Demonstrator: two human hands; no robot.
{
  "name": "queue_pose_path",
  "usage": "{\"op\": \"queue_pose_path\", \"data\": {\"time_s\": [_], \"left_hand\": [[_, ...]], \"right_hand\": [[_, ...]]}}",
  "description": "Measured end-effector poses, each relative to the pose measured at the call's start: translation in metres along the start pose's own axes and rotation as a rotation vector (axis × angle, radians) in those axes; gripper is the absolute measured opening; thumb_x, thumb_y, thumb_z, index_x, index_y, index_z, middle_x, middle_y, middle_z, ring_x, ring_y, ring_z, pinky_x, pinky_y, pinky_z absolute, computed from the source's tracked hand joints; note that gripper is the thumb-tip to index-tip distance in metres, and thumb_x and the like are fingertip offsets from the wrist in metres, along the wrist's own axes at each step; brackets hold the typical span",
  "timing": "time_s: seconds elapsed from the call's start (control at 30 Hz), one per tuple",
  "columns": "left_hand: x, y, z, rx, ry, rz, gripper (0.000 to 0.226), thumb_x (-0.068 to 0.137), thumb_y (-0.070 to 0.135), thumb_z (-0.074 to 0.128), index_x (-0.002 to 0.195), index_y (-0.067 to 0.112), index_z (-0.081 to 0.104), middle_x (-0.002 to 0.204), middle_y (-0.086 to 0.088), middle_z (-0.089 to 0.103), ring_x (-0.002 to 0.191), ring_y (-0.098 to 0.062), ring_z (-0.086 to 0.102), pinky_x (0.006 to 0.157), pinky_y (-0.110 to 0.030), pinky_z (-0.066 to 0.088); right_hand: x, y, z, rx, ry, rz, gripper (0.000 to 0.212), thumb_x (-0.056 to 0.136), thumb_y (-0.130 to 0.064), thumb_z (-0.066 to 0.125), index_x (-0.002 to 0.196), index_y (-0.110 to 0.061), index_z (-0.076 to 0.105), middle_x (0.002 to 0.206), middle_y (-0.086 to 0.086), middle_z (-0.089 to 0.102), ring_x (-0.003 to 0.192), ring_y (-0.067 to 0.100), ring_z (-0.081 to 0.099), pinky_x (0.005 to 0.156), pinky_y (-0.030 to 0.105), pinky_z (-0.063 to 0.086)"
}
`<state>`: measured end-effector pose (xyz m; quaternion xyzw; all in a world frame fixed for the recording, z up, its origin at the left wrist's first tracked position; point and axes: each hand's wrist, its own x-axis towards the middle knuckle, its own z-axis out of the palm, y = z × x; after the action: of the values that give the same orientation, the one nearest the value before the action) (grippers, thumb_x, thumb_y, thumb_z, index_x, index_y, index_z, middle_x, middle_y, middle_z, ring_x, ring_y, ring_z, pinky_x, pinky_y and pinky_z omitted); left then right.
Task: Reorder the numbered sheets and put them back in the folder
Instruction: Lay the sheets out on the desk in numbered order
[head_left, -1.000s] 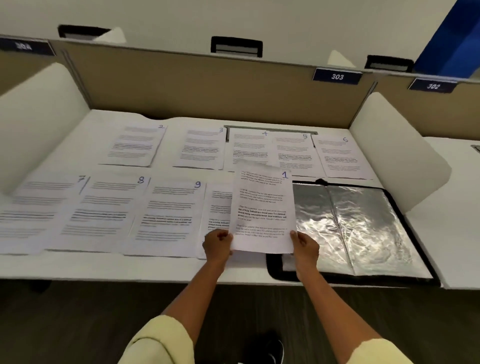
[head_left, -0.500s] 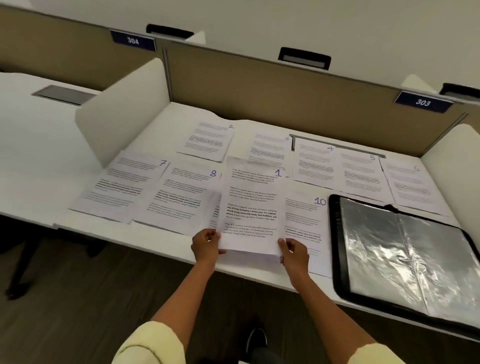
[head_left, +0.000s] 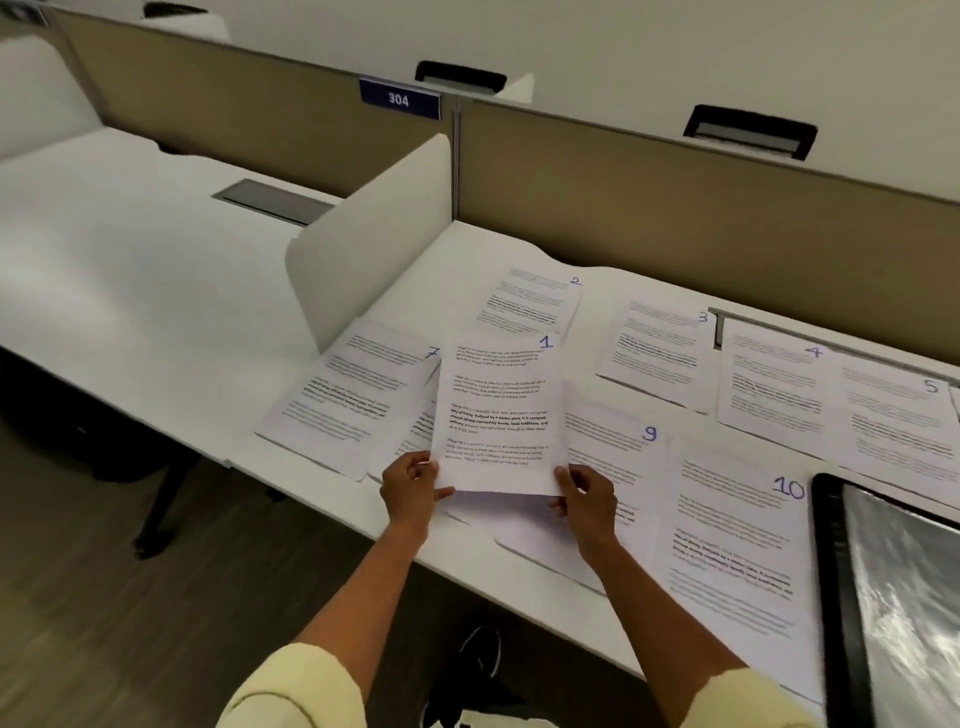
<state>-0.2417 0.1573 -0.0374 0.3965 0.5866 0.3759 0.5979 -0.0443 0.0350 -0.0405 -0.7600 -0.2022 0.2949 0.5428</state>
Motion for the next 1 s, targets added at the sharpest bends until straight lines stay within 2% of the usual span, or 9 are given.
{"op": "queue_pose_path", "data": {"time_s": [0.17,0.33,0.43,0.53,0.7,0.83,1.0], "left_hand": [[0.055,0.034,0.000,0.034,0.032,0.038,0.018,0.091,-0.006,0.062,0.107,0.002,0.064,0.108,-0.023,0.064,0.091,-0.032,0.066,0.062,-0.039,0.062],[0.102,0.067,0.011,0.093,0.038,0.106,0.015,0.090,-0.007,0.061,0.101,0.002,0.065,0.109,-0.022,0.065,0.093,-0.035,0.068,0.059,-0.035,0.062],[0.126,0.082,0.016,0.140,0.058,0.121,0.018,0.092,-0.007,0.059,0.107,0.000,0.065,0.112,-0.020,0.064,0.087,-0.031,0.069,0.059,-0.034,0.062],[0.150,0.095,0.018,0.180,0.068,0.136,0.023,0.093,-0.006,0.058,0.114,0.000,0.065,0.117,-0.016,0.063,0.079,-0.022,0.067,0.060,-0.033,0.062],[0.196,0.117,0.022,0.226,0.051,0.134,0.026,0.094,-0.005,0.057,0.117,0.000,0.064,0.115,-0.019,0.065,0.067,-0.020,0.068,0.067,-0.037,0.062],[0.232,0.133,0.025,0.248,0.023,0.124,0.028,0.094,-0.005,0.056,0.120,0.001,0.064,0.113,-0.017,0.066,0.070,-0.026,0.070,0.060,-0.027,0.061],[0.278,0.149,0.029,0.284,-0.022,0.125,0.026,0.093,-0.006,0.057,0.118,0.000,0.065,0.110,-0.019,0.067,0.070,-0.024,0.069,0.064,-0.029,0.061]], "right_hand": [[0.043,-0.027,0.041,0.049,-0.011,0.002,0.013,0.097,-0.019,0.065,0.101,-0.007,0.069,0.088,0.011,0.073,0.054,0.012,0.067,0.053,0.026,0.057],[0.088,-0.051,0.071,0.077,-0.005,0.028,0.019,0.094,-0.020,0.069,0.107,-0.006,0.069,0.085,0.009,0.073,0.053,0.012,0.067,0.051,0.023,0.054],[0.106,-0.063,0.086,0.094,-0.004,0.035,0.021,0.094,-0.018,0.070,0.110,-0.004,0.067,0.084,0.011,0.072,0.050,0.009,0.064,0.046,0.020,0.050],[0.120,-0.074,0.101,0.117,-0.026,0.031,0.020,0.094,-0.016,0.069,0.111,-0.004,0.068,0.088,0.013,0.073,0.054,0.011,0.067,0.049,0.021,0.052],[0.143,-0.088,0.130,0.177,-0.007,0.074,0.018,0.094,-0.009,0.068,0.112,-0.005,0.065,0.092,0.015,0.073,0.060,0.016,0.071,0.057,0.025,0.059],[0.161,-0.100,0.155,0.174,0.041,0.100,0.019,0.095,-0.007,0.067,0.113,-0.001,0.066,0.088,0.016,0.074,0.062,0.019,0.072,0.058,0.024,0.058],[0.183,-0.109,0.188,0.173,0.107,0.112,0.020,0.094,-0.004,0.066,0.114,0.001,0.065,0.090,0.015,0.073,0.063,0.019,0.073,0.059,0.024,0.059]]}}
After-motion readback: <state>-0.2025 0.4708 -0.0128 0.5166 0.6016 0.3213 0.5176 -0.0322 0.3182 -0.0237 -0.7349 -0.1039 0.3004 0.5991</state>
